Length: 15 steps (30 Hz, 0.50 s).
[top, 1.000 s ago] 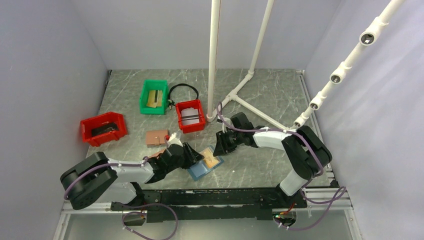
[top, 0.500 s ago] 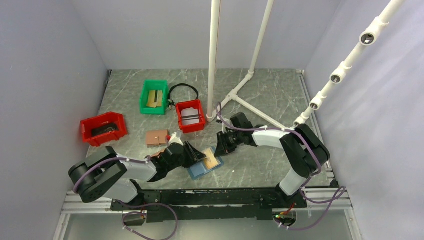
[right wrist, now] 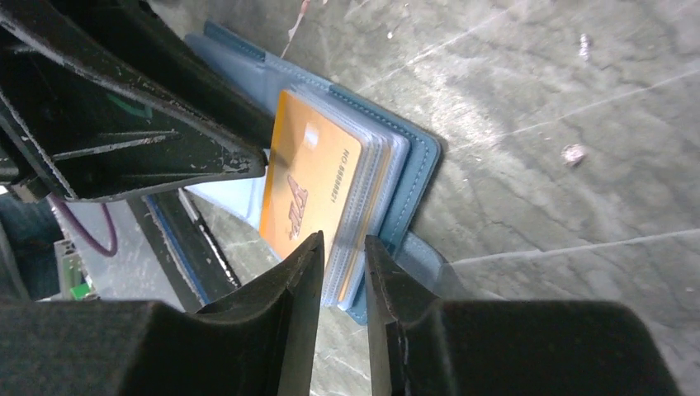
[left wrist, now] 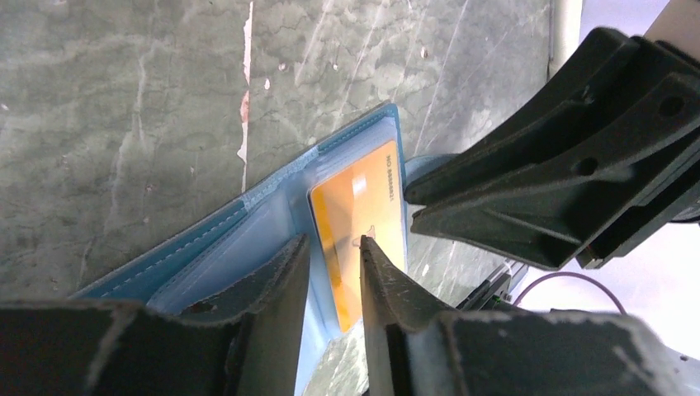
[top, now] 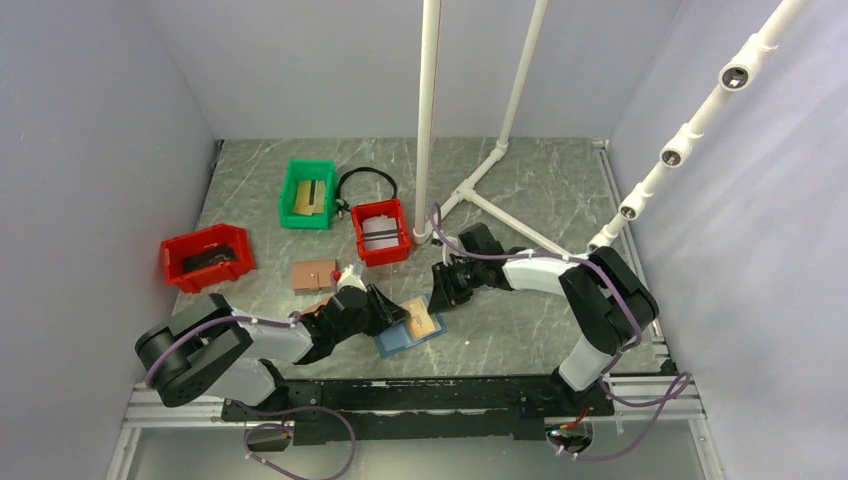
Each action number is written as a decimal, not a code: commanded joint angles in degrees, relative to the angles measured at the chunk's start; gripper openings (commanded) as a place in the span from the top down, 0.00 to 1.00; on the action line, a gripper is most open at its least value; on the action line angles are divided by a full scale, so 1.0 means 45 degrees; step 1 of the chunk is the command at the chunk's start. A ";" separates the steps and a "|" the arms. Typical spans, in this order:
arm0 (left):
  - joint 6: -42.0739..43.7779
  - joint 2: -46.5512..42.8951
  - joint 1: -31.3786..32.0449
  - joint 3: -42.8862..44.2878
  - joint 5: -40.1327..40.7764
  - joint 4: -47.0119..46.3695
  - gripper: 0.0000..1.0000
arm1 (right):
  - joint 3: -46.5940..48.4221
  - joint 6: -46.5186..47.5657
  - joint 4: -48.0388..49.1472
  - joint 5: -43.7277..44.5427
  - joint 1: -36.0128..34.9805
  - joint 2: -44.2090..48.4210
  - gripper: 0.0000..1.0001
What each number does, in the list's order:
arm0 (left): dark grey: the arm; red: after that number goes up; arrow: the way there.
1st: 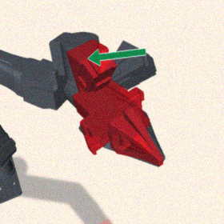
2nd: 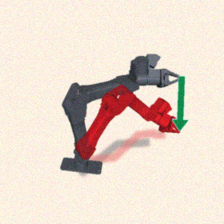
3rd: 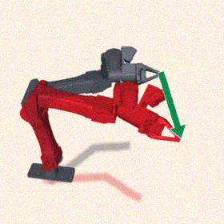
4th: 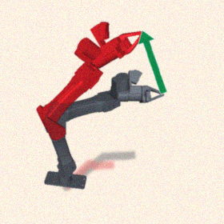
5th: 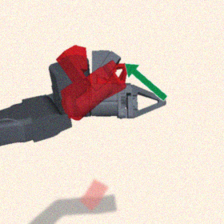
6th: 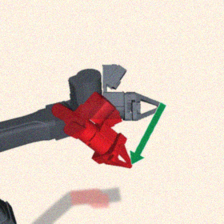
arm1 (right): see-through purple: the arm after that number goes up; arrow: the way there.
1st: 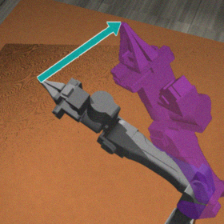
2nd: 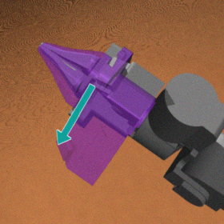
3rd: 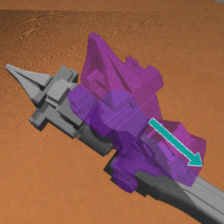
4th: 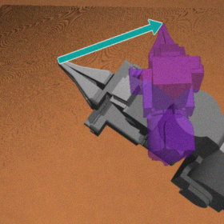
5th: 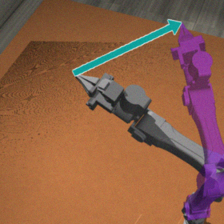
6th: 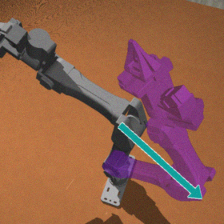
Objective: Take the credit cards out of the card holder
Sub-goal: Remove the credit card from the card holder.
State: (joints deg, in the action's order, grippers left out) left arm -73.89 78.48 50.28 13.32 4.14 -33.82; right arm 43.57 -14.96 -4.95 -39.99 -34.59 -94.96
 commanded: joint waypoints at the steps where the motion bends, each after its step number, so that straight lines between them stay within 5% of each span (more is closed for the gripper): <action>1: 0.0525 -0.0141 -0.0080 -0.0126 -0.0365 -0.0554 0.68 | 0.0498 0.0258 -0.0043 0.1059 0.0030 0.0034 0.71; 15: 0.0986 -0.0803 -0.0221 0.0033 -0.0469 0.0566 0.69 | 0.0233 -0.0002 0.0602 -0.0824 0.0544 0.0887 0.69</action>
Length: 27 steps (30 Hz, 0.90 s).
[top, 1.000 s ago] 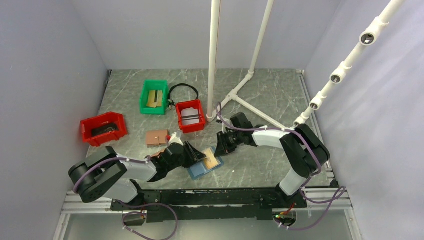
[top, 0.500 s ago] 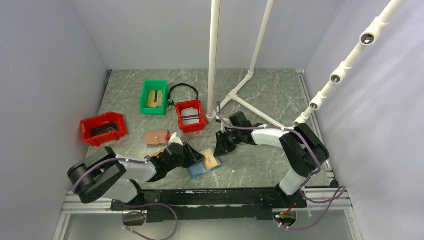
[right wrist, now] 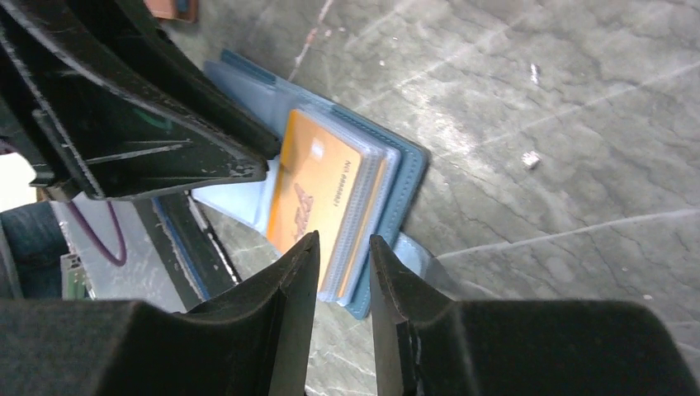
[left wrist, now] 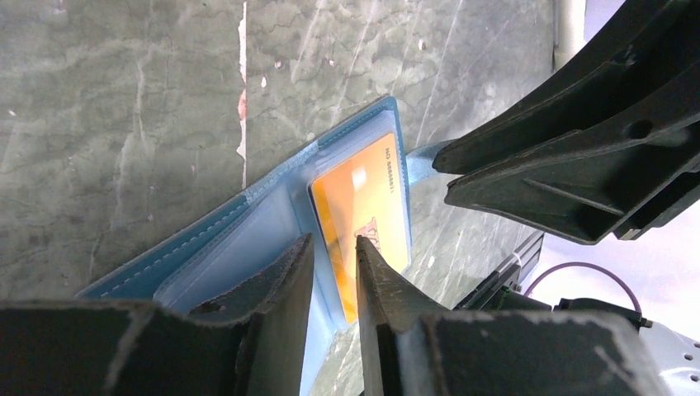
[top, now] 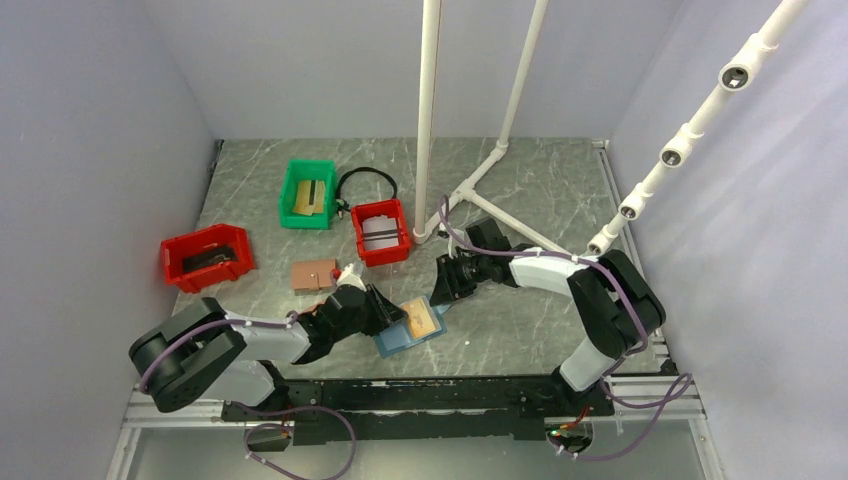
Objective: Take the credit cards out of the card holder
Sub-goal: Remove the credit card from the card holder.
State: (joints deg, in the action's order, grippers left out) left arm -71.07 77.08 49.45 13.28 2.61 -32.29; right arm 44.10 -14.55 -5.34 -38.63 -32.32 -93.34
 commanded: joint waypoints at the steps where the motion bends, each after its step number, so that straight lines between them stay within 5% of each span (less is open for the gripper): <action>1: 0.0380 -0.0552 -0.0035 0.0089 -0.0148 0.0316 0.69 | 0.0075 -0.0164 0.0781 -0.1335 0.0034 0.0530 0.69; 27: 0.0063 0.0197 -0.0040 0.0177 -0.0619 -0.0185 0.63 | 0.0061 -0.0636 0.0761 -0.1562 -0.0004 -0.0702 0.70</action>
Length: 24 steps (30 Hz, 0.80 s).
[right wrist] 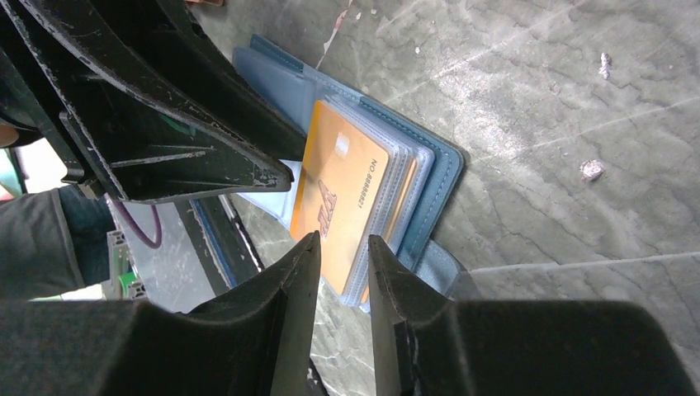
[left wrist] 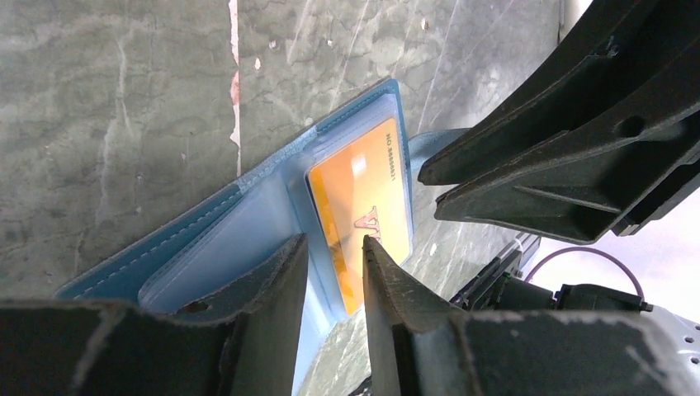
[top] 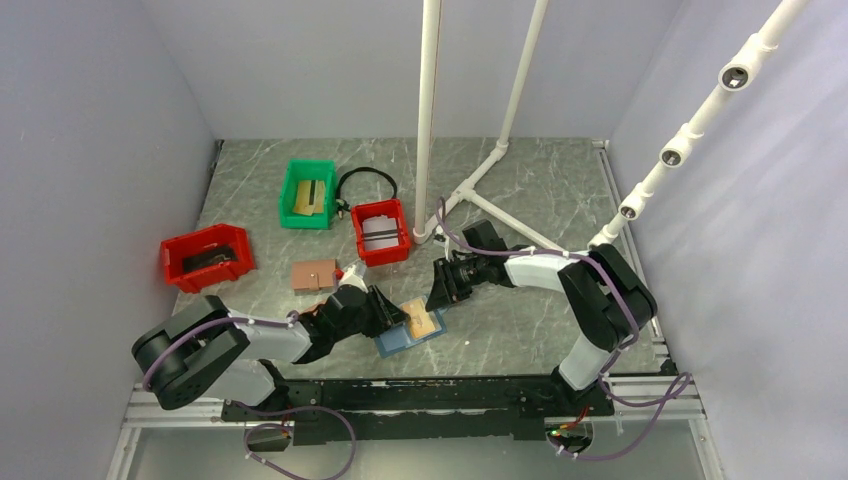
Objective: Take the credit cards out of the card holder
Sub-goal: Remove the credit card from the card holder.
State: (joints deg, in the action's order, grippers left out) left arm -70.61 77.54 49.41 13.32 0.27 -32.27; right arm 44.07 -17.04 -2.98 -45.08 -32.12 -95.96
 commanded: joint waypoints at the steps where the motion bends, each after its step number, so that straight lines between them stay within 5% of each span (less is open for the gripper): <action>1: -0.0062 0.0145 -0.0026 0.0138 -0.0095 -0.0282 0.63 | 0.0078 -0.0067 0.0207 -0.0149 -0.0050 -0.0137 0.70; 24: 0.0120 0.0740 -0.0033 0.0202 -0.0627 -0.0751 0.62 | 0.0300 0.0719 -0.0040 -0.0887 -0.0029 0.0360 0.71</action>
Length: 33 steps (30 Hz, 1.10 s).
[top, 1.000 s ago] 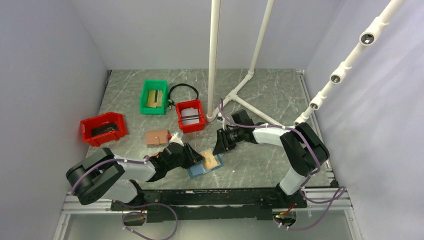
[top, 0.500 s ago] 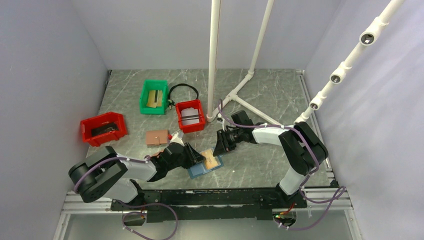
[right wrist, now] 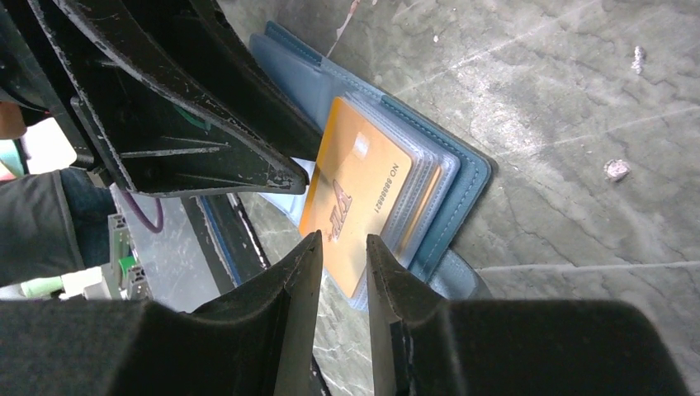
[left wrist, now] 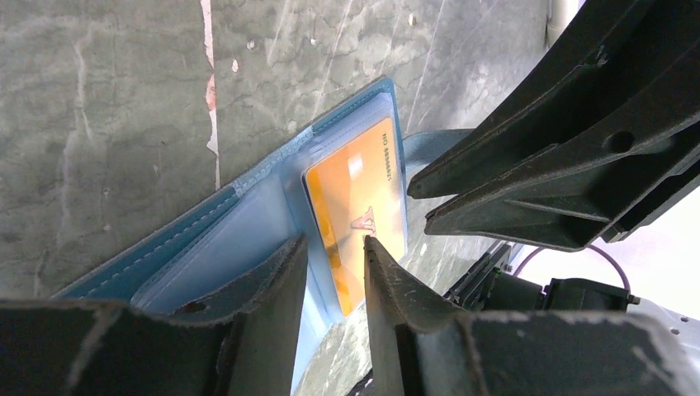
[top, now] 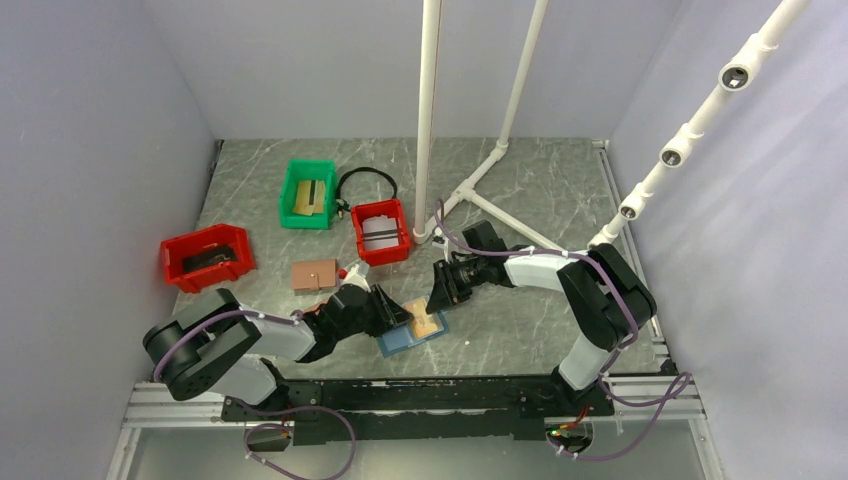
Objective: Take the credit cards out of the card holder
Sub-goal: Remove the credit card from the card holder.
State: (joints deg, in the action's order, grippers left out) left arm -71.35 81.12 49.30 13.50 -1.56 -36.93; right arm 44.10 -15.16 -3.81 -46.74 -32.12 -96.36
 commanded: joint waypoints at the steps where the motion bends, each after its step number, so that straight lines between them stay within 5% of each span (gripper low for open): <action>1: 0.0289 -0.0075 -0.0014 0.0165 -0.0219 0.0304 0.62 | 0.0281 0.0302 0.0162 -0.0529 -0.0030 0.0440 0.71; 33: 0.0501 0.0273 0.0001 0.0294 -0.0610 -0.0301 0.61 | 0.0280 0.0282 0.0188 -0.0843 -0.0027 0.0503 0.72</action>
State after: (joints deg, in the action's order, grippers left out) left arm -70.50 81.60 49.30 13.87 -3.18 -37.10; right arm 44.10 -14.70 -3.81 -49.10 -32.12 -96.20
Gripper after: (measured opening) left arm 0.384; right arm 0.287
